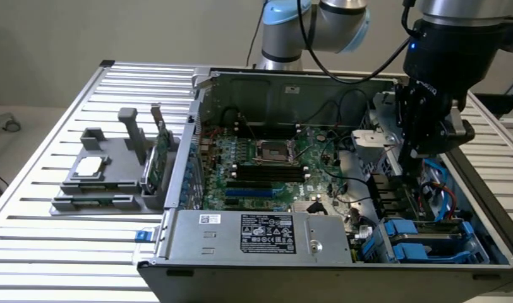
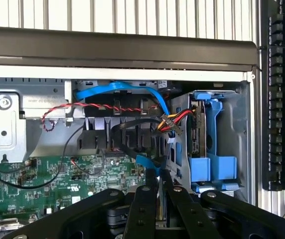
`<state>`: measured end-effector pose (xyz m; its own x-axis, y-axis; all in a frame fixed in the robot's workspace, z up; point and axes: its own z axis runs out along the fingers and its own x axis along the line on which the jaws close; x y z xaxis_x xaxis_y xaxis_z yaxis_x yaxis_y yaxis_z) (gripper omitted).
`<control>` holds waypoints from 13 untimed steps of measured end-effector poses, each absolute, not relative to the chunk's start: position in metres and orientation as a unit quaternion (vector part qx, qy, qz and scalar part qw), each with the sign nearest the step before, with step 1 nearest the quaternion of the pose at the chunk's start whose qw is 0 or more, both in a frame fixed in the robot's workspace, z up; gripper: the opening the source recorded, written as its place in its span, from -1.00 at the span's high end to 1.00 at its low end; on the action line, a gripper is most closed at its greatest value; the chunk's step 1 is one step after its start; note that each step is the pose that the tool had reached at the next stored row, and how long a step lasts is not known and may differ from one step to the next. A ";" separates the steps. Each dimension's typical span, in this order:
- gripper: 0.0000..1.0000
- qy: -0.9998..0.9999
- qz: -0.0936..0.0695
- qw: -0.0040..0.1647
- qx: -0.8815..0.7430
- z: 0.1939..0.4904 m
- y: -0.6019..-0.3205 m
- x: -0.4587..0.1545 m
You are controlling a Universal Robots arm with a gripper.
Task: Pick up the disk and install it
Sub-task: 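Insert the second disk wire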
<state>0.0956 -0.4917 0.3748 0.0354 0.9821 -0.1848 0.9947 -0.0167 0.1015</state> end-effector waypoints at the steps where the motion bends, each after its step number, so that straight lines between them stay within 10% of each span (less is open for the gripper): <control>1: 0.68 0.694 -0.031 0.102 0.712 0.375 -0.491 0.095; 13: 0.39 0.693 -0.029 0.104 0.712 0.378 -0.491 0.092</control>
